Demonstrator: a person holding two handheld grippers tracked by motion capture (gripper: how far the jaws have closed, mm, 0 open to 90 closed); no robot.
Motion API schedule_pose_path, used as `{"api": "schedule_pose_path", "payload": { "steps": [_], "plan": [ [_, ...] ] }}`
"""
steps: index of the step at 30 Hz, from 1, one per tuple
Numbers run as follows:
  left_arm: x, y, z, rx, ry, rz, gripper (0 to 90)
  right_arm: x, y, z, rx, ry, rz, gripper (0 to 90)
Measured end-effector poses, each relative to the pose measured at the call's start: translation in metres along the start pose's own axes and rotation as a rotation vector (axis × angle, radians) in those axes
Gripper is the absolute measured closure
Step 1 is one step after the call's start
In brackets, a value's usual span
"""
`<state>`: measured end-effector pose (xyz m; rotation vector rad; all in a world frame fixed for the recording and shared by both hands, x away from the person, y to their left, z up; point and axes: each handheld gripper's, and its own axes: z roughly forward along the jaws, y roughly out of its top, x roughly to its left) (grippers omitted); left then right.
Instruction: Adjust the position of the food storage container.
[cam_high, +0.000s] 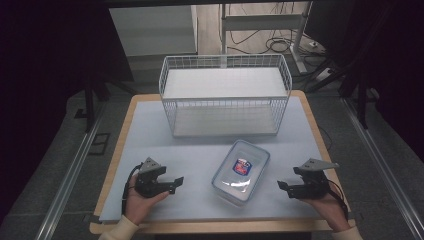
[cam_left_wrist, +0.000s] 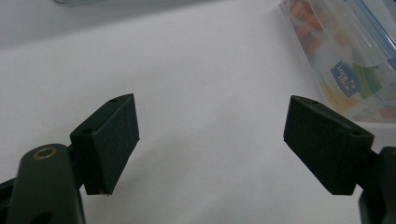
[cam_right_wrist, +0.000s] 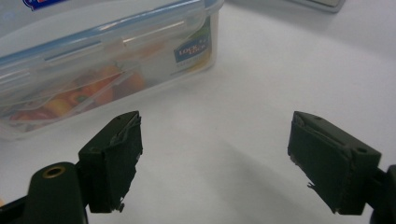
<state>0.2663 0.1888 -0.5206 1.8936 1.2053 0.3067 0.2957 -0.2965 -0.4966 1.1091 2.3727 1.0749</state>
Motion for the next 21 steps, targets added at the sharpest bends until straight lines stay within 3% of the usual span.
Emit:
{"api": "schedule_pose_path", "payload": {
  "steps": [8,21],
  "plan": [
    [0.0006,0.0004,0.0012,0.005,0.002,-0.001,18.0,-0.0026,0.001,-0.0059,-0.016,0.01,0.01,19.9],
    [0.0022,0.0011,-0.0017,0.001,-0.001,-0.01,17.8,-0.0015,0.0051,-0.0076,0.005,0.041,-0.001,23.1]
  ]
}}
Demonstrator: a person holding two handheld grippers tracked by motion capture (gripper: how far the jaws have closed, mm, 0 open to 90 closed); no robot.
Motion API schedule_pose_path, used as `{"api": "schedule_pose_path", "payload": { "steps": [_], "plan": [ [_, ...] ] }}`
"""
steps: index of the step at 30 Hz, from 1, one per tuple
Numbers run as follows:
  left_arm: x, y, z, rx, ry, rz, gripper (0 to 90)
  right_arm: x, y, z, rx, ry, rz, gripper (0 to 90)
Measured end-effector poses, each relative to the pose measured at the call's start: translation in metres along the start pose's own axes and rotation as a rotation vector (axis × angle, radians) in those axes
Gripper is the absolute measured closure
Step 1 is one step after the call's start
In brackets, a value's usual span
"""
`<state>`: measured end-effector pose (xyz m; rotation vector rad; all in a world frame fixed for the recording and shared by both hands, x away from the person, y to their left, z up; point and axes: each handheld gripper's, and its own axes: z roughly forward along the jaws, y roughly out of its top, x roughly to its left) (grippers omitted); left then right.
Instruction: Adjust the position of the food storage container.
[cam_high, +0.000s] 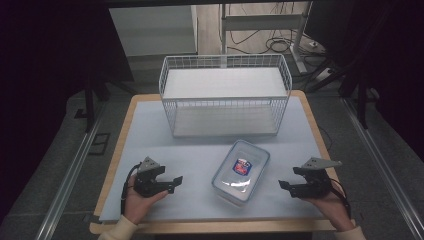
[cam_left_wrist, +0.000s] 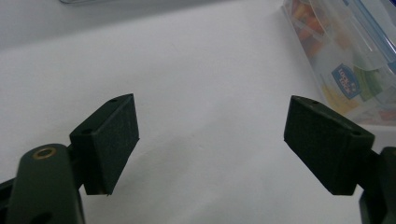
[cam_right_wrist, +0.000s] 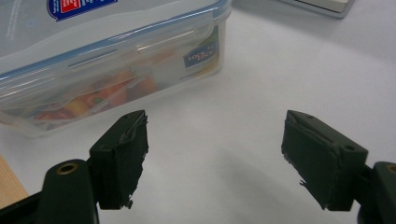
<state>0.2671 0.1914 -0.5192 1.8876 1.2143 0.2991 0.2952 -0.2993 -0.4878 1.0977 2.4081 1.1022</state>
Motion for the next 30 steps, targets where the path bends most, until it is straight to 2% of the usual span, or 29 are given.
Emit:
{"api": "schedule_pose_path", "payload": {
  "steps": [4,8,9,10,12,13,14,15,16,17,18,20,21,22,23,26,27,30],
  "plan": [
    [0.0,0.001,0.0,0.001,-0.001,-0.002,17.8,0.001,0.002,-0.002,0.016,0.019,-0.002,25.9],
    [0.0,0.001,0.0,0.002,-0.002,-0.003,17.8,0.005,0.006,-0.005,0.025,0.057,-0.033,31.3],
    [0.0,0.001,0.0,0.003,-0.002,-0.004,17.8,0.008,0.008,-0.005,0.033,0.078,-0.054,36.4],
    [0.0,0.001,0.0,0.004,-0.003,-0.004,17.8,0.008,0.008,-0.005,0.033,0.078,-0.054,36.4],
    [-0.001,0.001,0.0,0.005,-0.005,-0.002,17.8,0.012,0.01,-0.005,0.041,0.108,-0.076,45.3],
    [-0.001,0.001,0.0,0.005,-0.004,-0.002,17.8,0.017,0.012,-0.004,0.05,0.131,-0.098,53.4],
    [-0.001,0.001,0.0,0.005,-0.004,-0.002,17.8,0.017,0.012,-0.004,0.05,0.131,-0.098,53.4],
    [-0.001,0.001,0.0,0.004,-0.005,-0.002,17.8,0.021,0.013,-0.004,0.061,0.15,-0.127,62.8],
    [-0.001,0.001,0.0,0.005,-0.005,-0.002,17.8,0.021,0.013,-0.004,0.061,0.15,-0.127,62.8],
    [-0.001,0.001,0.0,0.005,-0.005,-0.002,17.8,0.025,0.015,-0.003,0.072,0.166,-0.146,72.6],
    [-0.001,0.001,0.0,0.005,-0.005,-0.002,17.8,0.025,0.015,-0.003,0.072,0.166,-0.146,72.6],
    [-0.001,0.001,0.0,0.005,-0.005,-0.002,17.8,0.028,0.016,-0.001,0.083,0.186,-0.161,79.4],
    [-0.001,0.001,0.0,0.007,-0.006,-0.001,17.8,0.033,0.017,0.001,0.097,0.207,-0.184,85.6],
    [-0.001,0.001,0.0,0.007,-0.006,-0.001,17.8,0.033,0.017,0.001,0.097,0.207,-0.184,85.6],
    [-0.001,0.001,0.0,0.007,-0.006,0.0,17.8,0.038,0.018,0.004,0.112,0.226,-0.206,89.5],
    [-0.002,0.001,0.0,0.009,-0.007,0.0,17.9,0.044,0.018,0.008,0.129,0.244,-0.228,89.7],
    [-0.002,0.0,0.0,0.009,-0.008,0.001,17.9,0.051,0.018,0.012,0.147,0.255,-0.257,89.9],
    [-0.002,0.0,0.0,0.01,-0.009,0.002,17.9,0.059,0.019,0.018,0.163,0.268,-0.283,89.9]
  ]
}}
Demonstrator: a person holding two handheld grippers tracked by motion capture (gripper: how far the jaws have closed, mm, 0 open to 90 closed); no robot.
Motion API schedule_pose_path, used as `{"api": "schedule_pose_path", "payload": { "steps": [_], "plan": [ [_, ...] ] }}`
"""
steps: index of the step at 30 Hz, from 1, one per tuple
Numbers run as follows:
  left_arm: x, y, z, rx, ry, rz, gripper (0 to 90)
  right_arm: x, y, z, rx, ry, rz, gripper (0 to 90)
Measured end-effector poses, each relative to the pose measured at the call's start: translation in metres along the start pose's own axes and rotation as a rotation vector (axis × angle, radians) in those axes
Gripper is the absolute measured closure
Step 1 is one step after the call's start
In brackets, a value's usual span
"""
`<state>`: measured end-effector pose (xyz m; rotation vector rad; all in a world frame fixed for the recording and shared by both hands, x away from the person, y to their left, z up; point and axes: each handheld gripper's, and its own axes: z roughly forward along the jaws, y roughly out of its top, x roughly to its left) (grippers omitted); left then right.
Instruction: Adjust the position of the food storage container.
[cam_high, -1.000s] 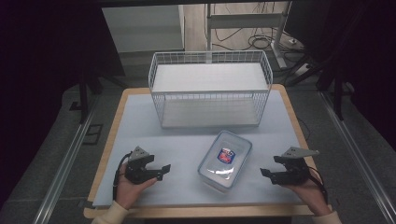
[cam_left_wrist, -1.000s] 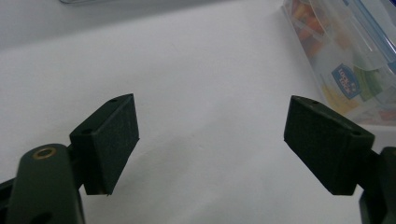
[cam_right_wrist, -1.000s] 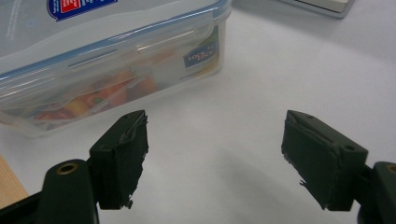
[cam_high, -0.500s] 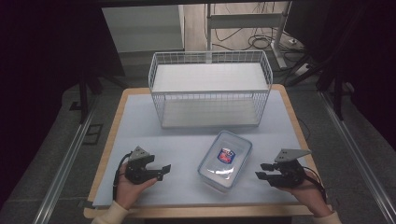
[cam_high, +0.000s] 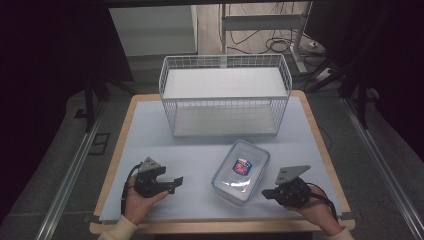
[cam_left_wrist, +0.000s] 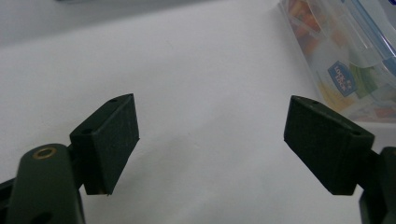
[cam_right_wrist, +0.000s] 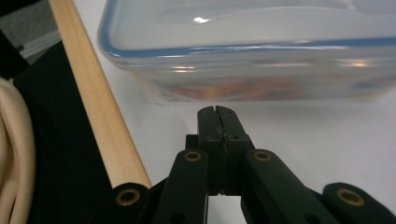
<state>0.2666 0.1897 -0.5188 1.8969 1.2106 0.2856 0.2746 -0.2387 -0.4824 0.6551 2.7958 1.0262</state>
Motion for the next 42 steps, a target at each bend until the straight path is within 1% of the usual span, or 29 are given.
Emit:
{"api": "schedule_pose_path", "payload": {
  "steps": [1,2,5,6,7,8,9,12,13,14,15,22,26,31,36,37,42],
  "plan": [
    [0.0,0.0,0.0,0.0,0.0,0.0,17.9,0.003,0.002,0.006,0.017,0.011,-0.018,89.9],
    [0.0,0.0,0.0,0.0,0.0,0.0,17.9,0.003,0.002,0.006,0.017,0.011,-0.018,89.9],
    [0.0,0.0,0.0,0.0,-0.001,0.001,17.9,0.009,0.005,0.017,0.048,0.018,-0.052,90.0],
    [0.0,0.0,0.0,0.0,-0.001,0.001,17.9,0.009,0.005,0.017,0.048,0.018,-0.052,90.0],
    [0.0,0.0,0.001,0.001,-0.001,0.001,17.9,0.01,0.006,0.022,0.061,0.019,-0.067,90.0],
    [0.0,0.0,0.001,0.001,-0.001,0.001,17.9,0.01,0.006,0.022,0.061,0.019,-0.067,90.0],
    [0.001,0.0,0.001,0.002,0.0,0.0,17.9,0.012,0.007,0.026,0.073,0.016,-0.081,90.0],
    [0.001,0.0,0.001,0.001,-0.004,0.0,17.9,0.015,0.009,0.031,0.088,0.012,-0.092,90.0],
    [0.001,0.0,0.001,0.001,-0.005,-0.001,17.9,0.016,0.01,0.034,0.089,0.01,-0.108,90.0],
    [0.001,0.0,0.001,0.001,-0.005,-0.001,17.9,0.016,0.01,0.034,0.089,0.01,-0.108,90.0],
    [0.001,0.0,0.001,0.002,-0.004,-0.001,17.9,0.018,0.012,0.037,0.113,-0.001,-0.129,90.0],
    [0.001,0.0,0.001,0.003,-0.003,-0.004,17.9,0.02,0.015,0.04,0.109,-0.003,-0.141,90.0],
    [0.002,-0.001,0.001,0.003,-0.003,-0.006,17.9,0.023,0.021,0.045,0.093,-0.007,-0.157,90.0],
    [0.003,-0.001,0.001,0.007,-0.001,-0.007,17.9,0.028,0.03,0.054,0.068,-0.009,-0.162,90.0],
    [0.003,-0.001,0.001,0.007,0.0,-0.007,17.9,0.031,0.037,0.061,0.055,-0.007,-0.161,90.0],
    [0.003,-0.001,0.001,0.007,0.0,-0.007,17.9,0.032,0.041,0.065,0.051,-0.004,-0.153,90.0],
    [0.004,-0.001,0.001,0.007,0.0,-0.01,17.9,0.034,0.047,0.072,0.045,-0.006,-0.139,90.0]
  ]
}}
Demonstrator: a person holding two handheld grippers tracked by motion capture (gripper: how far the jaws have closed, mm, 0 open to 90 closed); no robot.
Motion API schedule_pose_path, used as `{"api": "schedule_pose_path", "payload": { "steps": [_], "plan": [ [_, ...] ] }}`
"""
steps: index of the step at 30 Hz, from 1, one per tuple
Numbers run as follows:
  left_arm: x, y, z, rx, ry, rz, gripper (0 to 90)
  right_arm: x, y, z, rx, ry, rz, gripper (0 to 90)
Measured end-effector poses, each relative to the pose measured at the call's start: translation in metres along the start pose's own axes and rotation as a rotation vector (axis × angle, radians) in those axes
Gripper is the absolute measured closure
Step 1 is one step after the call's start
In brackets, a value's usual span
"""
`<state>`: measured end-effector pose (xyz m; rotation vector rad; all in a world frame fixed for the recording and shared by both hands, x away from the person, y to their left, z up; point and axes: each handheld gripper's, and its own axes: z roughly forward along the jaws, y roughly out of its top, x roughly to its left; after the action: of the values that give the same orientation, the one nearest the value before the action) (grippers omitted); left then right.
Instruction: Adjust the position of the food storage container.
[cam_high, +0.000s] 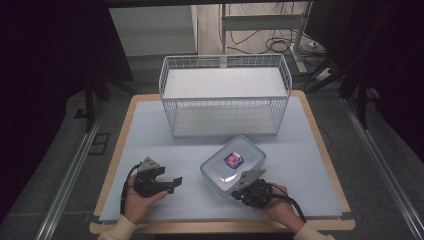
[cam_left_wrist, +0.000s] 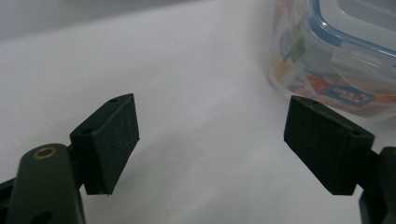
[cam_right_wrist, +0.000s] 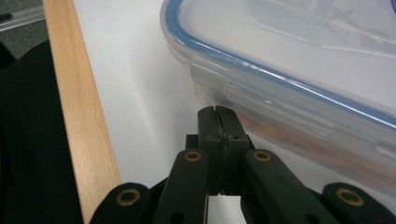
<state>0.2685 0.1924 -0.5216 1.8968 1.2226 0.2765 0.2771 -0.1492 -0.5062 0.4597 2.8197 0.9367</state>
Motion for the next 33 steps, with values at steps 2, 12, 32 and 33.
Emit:
{"api": "schedule_pose_path", "payload": {
  "steps": [2,12,32,33],
  "plan": [
    [0.0,0.0,0.0,0.001,0.0,0.0,17.9,0.0,0.004,0.003,-0.001,-0.001,0.007,90.0],
    [0.002,0.0,0.0,0.004,0.001,-0.005,17.9,0.002,0.025,0.022,-0.009,-0.024,0.037,90.0],
    [0.003,-0.001,0.001,0.009,0.0,-0.002,17.9,0.006,0.054,0.052,-0.042,-0.06,0.067,90.0],
    [0.003,-0.001,0.001,0.009,0.0,-0.002,17.9,0.006,0.054,0.053,-0.042,-0.06,0.07,90.0]
  ]
}}
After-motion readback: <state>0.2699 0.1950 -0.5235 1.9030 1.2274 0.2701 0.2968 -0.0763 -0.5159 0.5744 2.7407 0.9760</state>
